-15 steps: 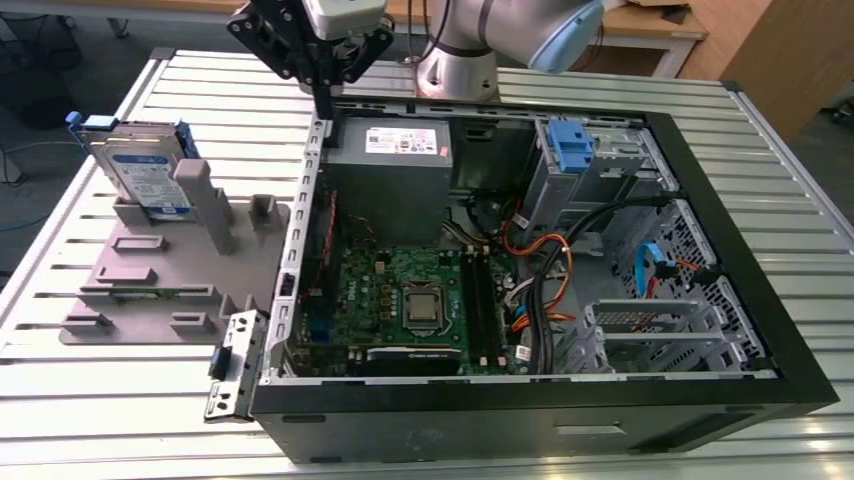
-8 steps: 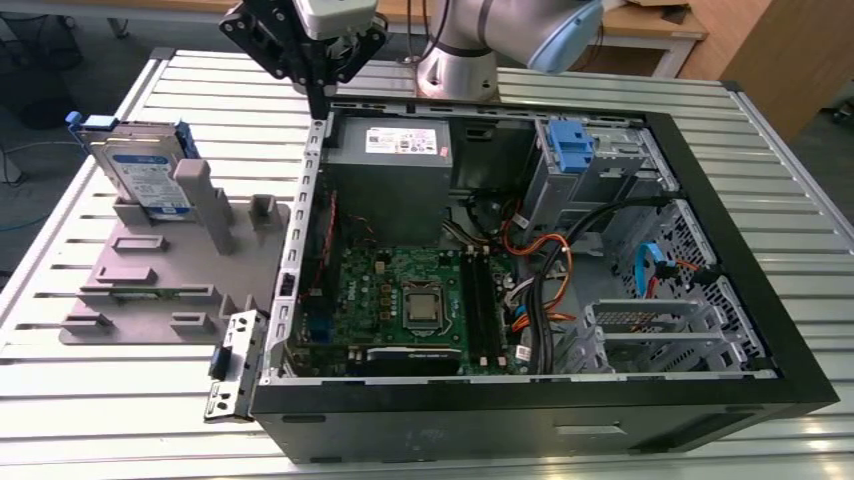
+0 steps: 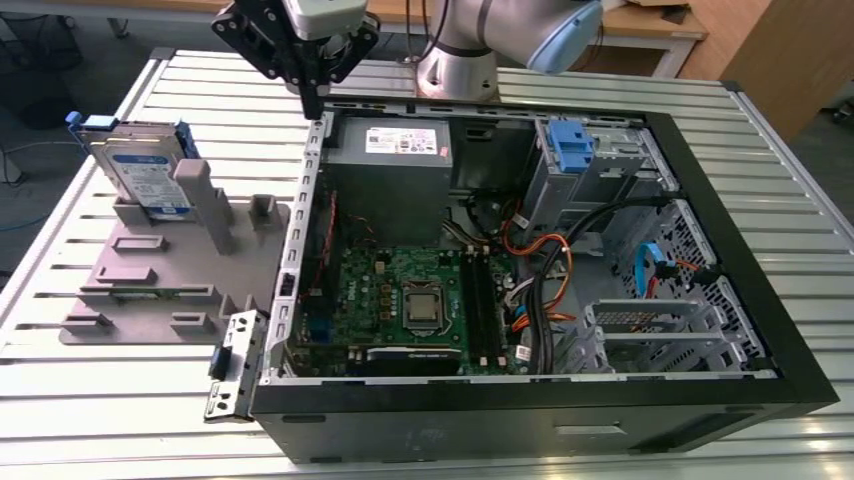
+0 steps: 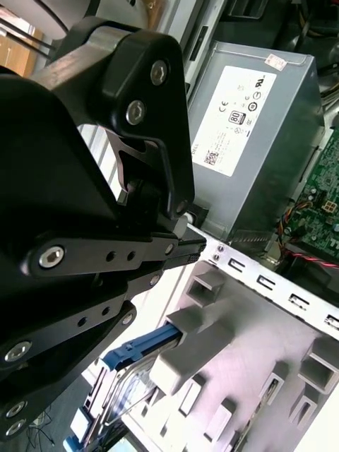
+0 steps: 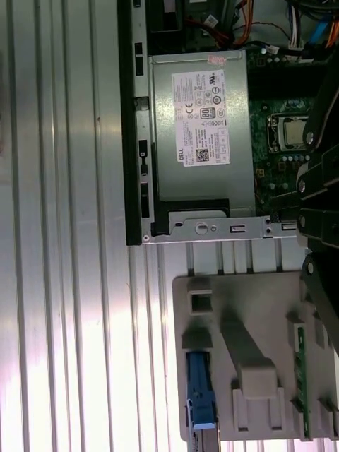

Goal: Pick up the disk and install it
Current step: 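Reach for the disk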

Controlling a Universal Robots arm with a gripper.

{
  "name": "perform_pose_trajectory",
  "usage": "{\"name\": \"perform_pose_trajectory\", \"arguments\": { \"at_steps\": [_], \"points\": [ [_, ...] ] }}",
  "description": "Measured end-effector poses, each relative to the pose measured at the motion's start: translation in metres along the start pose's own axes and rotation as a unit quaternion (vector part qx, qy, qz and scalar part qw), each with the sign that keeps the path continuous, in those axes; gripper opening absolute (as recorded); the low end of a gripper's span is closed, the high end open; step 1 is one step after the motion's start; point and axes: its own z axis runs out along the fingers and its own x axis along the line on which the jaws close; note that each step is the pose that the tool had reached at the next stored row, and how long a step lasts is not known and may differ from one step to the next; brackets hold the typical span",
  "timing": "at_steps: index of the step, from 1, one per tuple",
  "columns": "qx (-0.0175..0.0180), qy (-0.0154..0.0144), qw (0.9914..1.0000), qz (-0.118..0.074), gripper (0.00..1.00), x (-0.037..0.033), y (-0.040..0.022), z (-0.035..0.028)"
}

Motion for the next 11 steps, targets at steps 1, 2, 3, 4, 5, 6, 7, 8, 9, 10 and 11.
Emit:
{"name": "perform_pose_trajectory", "arguments": {
  "at_steps": [1,2,3,4,5,6,7,8,9,10,11],
  "points": [
    [0.0000,0.0000,1.00000,0.000,0.11,0.0006,-0.0001,0.0000],
    [0.0001,0.0000,1.00000,0.000,0.11,0.0012,-0.0001,0.0000],
    [0.0000,0.0000,1.00000,0.000,0.11,0.0018,-0.0001,0.0001],
    [0.0000,0.0000,1.00000,0.000,0.11,0.0024,-0.0002,0.0001],
    [0.0001,0.0000,1.00000,0.000,0.11,0.0030,-0.0002,0.0001],
    [0.0000,0.0000,1.00000,0.000,0.11,0.0036,-0.0003,0.0001],
    [0.0000,0.0000,1.00000,0.000,0.11,0.0042,-0.0003,0.0002],
    [0.0000,0.0000,1.00000,0.000,0.11,0.0047,-0.0004,0.0002],
    [0.0000,0.0000,1.00000,0.000,0.11,0.0053,-0.0004,0.0002],
    [0.0000,0.0000,1.00000,0.000,0.11,0.0060,-0.0005,0.0002],
    [0.0000,0.0000,1.00000,0.000,0.11,0.0065,-0.0005,0.0003]
  ]
}}
